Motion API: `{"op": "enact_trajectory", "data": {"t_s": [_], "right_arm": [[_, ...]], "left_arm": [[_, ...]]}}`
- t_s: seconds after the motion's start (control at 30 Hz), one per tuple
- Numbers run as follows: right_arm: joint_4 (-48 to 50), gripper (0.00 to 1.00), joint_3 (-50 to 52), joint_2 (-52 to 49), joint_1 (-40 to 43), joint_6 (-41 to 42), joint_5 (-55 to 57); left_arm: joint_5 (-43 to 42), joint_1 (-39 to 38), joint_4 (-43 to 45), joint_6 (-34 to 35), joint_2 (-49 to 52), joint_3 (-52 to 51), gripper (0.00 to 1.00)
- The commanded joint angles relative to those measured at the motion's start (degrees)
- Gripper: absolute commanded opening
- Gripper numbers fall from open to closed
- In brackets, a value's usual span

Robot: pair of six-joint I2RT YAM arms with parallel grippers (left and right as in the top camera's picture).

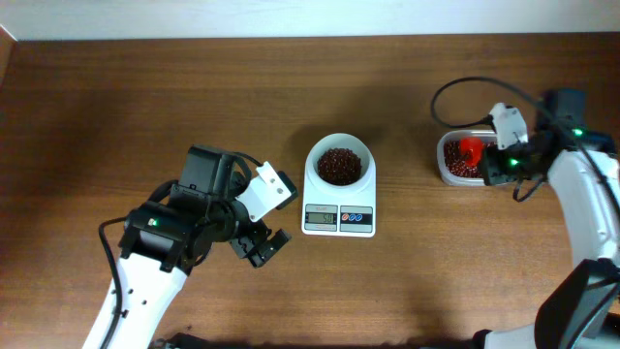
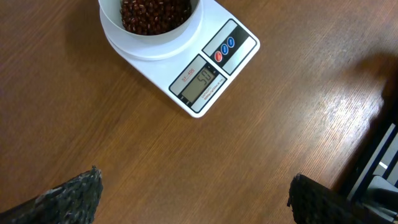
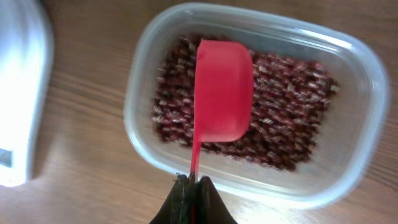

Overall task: Scoop and weigh 50g on scale
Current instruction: 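Carry the scoop right back over the bean tub, then lower the right arm toward the table front holding the scoop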

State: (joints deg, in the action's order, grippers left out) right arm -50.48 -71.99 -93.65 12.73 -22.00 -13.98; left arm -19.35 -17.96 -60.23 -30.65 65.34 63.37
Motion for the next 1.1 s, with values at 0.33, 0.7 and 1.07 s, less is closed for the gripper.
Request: {"op": "enact_trajectory", "data": {"t_s": [0.33,0.7,1.07], "right_arm": [[-6.78,0.04,-9.62,12.98,-9.33,9.22,16.61],[-34.84,0.04,-10.4,42.91,-9.33,31.52,3.45],[-4.63,0.04,31.32,50.18,-9.33,52.72,-8.96]], "left_arm": [[-0.81,0.24,0.07,-0.96,-0.59,0.74,0.99],[-0.81,0.24,0.09,-0.96,-0.59,0.74,0.99],[-0.81,0.24,0.07,-0.96,-0.59,0.74,0.99]]}}
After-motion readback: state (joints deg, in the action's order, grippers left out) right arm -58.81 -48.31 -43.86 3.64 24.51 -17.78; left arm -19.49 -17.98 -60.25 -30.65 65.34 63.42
